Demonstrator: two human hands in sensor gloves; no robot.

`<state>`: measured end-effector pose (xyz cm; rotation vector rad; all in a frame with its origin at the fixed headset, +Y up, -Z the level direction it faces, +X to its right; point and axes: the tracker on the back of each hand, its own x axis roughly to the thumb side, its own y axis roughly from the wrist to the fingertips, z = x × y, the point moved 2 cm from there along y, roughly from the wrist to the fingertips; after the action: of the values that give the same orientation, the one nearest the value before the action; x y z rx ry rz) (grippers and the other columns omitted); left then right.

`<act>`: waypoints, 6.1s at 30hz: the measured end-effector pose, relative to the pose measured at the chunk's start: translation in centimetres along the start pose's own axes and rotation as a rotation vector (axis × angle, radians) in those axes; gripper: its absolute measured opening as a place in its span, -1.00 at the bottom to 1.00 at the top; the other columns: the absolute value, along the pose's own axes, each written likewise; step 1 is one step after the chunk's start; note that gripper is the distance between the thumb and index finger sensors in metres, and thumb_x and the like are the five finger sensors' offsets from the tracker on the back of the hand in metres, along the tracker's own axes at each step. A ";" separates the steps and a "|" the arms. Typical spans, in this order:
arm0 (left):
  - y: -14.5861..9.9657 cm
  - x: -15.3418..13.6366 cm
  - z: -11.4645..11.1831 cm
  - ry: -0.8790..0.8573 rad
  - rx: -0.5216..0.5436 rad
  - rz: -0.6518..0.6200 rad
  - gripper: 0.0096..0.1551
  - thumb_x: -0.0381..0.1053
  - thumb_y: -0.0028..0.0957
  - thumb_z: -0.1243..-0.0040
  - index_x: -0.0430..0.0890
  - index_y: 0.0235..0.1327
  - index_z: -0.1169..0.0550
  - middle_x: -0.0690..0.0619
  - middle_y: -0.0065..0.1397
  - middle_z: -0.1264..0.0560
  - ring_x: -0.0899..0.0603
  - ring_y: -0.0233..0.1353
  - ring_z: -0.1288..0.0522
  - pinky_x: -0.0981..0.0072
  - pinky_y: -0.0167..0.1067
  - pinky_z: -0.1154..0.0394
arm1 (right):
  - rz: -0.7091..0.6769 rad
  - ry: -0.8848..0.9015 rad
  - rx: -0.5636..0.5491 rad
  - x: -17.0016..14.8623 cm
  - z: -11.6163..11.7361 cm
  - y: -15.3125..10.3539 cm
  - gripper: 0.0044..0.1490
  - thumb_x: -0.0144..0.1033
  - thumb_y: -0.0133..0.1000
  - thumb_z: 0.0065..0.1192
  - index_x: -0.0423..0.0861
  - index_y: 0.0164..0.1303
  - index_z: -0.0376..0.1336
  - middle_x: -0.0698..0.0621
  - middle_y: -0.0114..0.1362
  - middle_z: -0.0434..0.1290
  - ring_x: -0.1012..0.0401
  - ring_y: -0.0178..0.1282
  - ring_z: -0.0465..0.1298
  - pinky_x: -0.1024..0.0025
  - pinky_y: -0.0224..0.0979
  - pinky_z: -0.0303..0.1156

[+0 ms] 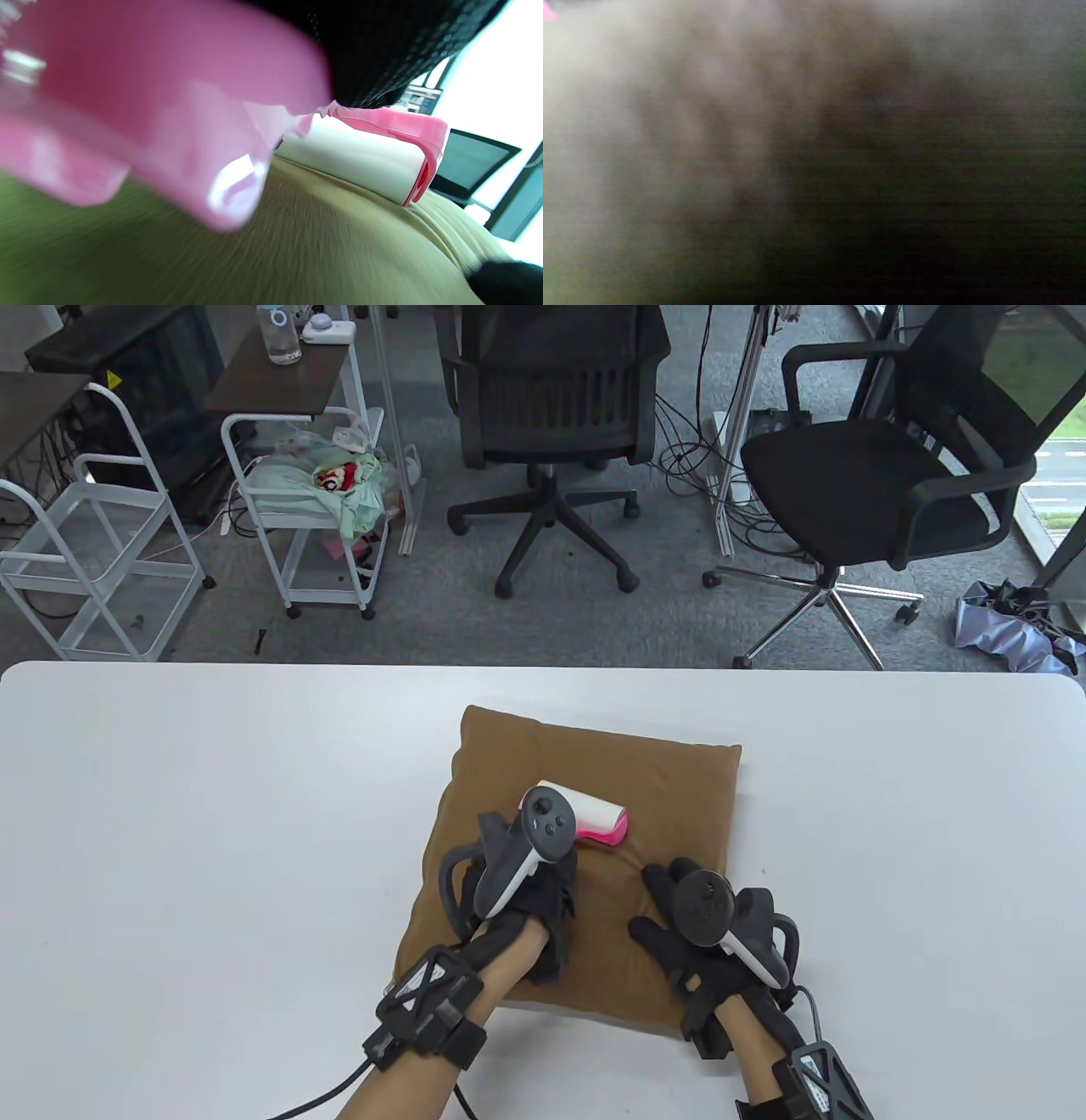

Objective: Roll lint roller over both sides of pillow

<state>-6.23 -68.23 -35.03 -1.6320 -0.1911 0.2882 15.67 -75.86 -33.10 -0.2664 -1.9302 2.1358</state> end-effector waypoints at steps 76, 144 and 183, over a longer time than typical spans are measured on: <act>8.5 -8.1 1.3 -0.211 -0.012 0.212 -0.27 0.05 -0.17 -0.23 -0.05 0.35 -0.44 -0.14 0.10 -0.72 -0.22 -0.23 -0.75 -0.18 -0.12 -0.59 | 0.009 0.032 0.020 -0.4 0.0 0.1 -0.13 0.30 -0.07 0.19 0.29 0.47 0.09 0.09 0.73 0.09 0.01 0.65 0.17 -0.04 0.59 0.23; 9.1 -9.2 0.9 -0.197 -0.114 0.191 -0.15 0.02 -0.20 -0.32 -0.08 0.39 -0.27 -0.15 0.22 -0.63 -0.27 -0.10 -0.72 -0.22 -0.04 -0.56 | 0.025 0.090 0.063 -0.8 0.3 0.3 -0.16 0.24 -0.06 0.23 0.31 0.47 0.09 0.14 0.75 0.04 0.04 0.67 0.13 -0.04 0.61 0.18; -3.5 -22.0 1.5 -0.095 0.332 0.214 -0.22 0.04 -0.20 -0.32 0.01 0.39 -0.41 -0.07 0.23 -0.66 -0.24 -0.08 -0.72 -0.18 0.02 -0.56 | 0.040 0.087 0.060 -1.0 0.3 0.2 -0.15 0.25 -0.06 0.23 0.33 0.46 0.08 0.15 0.75 0.04 0.05 0.67 0.13 -0.03 0.62 0.18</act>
<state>-27.51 -72.97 -30.05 -1.3103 -0.0362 0.5333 16.48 -76.50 -33.34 -0.3835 -1.8243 2.1657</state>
